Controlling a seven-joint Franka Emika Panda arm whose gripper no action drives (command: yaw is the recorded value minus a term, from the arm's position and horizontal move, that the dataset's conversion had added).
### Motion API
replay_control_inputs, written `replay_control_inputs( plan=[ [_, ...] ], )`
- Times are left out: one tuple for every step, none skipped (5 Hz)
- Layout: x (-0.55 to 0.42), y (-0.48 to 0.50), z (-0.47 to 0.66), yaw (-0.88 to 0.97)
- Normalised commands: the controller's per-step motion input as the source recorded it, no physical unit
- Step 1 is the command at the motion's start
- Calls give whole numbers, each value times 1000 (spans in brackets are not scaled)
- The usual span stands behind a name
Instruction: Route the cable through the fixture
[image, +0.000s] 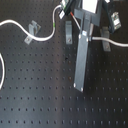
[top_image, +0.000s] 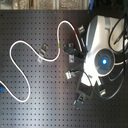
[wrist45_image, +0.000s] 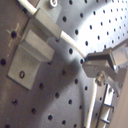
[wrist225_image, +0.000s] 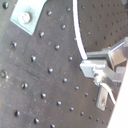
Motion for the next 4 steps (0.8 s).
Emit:
replay_control_inputs(
  plan=[
    [38,-14,-1,0],
    [79,-170,-534,0],
    [137,-288,-563,0],
    [215,-362,-385,0]
  ],
)
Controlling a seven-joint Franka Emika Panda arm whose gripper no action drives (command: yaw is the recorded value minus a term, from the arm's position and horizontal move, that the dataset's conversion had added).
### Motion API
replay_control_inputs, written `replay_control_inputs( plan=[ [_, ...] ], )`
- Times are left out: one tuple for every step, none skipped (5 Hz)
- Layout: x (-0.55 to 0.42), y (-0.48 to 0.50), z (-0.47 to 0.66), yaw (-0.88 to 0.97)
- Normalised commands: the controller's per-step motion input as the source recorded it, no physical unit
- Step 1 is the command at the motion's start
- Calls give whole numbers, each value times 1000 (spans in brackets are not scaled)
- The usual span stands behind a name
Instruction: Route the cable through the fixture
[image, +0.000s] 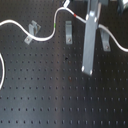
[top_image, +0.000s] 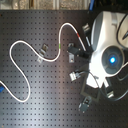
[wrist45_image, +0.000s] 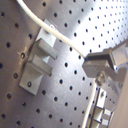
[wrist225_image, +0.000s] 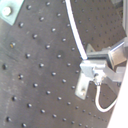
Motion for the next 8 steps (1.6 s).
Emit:
replay_control_inputs(
  plan=[
    [272,-341,-269,-69],
    [404,-134,-104,-131],
    [66,-21,53,-126],
    [-47,-20,283,-217],
    [-222,51,258,-123],
    [-229,44,64,-60],
    [-295,53,62,0],
    [-184,35,171,-31]
  ],
)
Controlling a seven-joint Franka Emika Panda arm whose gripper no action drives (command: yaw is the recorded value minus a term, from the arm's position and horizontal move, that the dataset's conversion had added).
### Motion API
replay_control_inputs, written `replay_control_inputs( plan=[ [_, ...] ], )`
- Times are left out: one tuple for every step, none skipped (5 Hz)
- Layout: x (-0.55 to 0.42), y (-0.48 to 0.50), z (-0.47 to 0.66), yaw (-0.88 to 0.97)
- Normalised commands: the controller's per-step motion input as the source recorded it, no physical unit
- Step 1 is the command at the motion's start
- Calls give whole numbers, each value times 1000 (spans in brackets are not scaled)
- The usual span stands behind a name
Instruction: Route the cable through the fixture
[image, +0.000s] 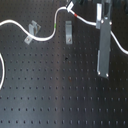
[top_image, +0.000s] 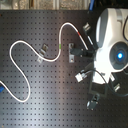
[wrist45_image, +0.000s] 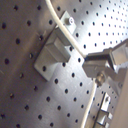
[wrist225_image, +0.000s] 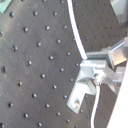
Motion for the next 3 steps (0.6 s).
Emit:
replay_control_inputs(
  plan=[
    [-56,12,97,-71],
    [16,-1,62,-191],
    [2,2,120,-160]
  ],
)
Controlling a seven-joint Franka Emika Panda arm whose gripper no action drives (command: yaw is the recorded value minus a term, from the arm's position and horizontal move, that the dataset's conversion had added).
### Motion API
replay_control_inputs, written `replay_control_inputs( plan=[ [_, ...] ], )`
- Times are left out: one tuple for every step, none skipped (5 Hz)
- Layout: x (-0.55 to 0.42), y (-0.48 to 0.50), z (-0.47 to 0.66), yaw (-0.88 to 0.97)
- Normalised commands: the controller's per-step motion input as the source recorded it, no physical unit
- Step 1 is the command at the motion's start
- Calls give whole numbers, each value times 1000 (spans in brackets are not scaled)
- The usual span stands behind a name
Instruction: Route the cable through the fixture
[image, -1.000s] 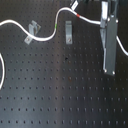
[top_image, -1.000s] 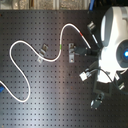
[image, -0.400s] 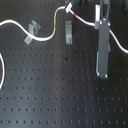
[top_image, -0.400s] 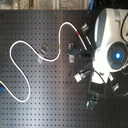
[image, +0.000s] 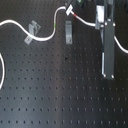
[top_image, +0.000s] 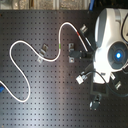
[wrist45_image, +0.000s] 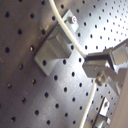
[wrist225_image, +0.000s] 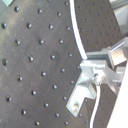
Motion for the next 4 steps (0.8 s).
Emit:
replay_control_inputs(
  plan=[
    [-127,15,261,-103],
    [-178,108,344,-46],
    [-175,151,410,-29],
    [-104,12,249,-40]
  ],
)
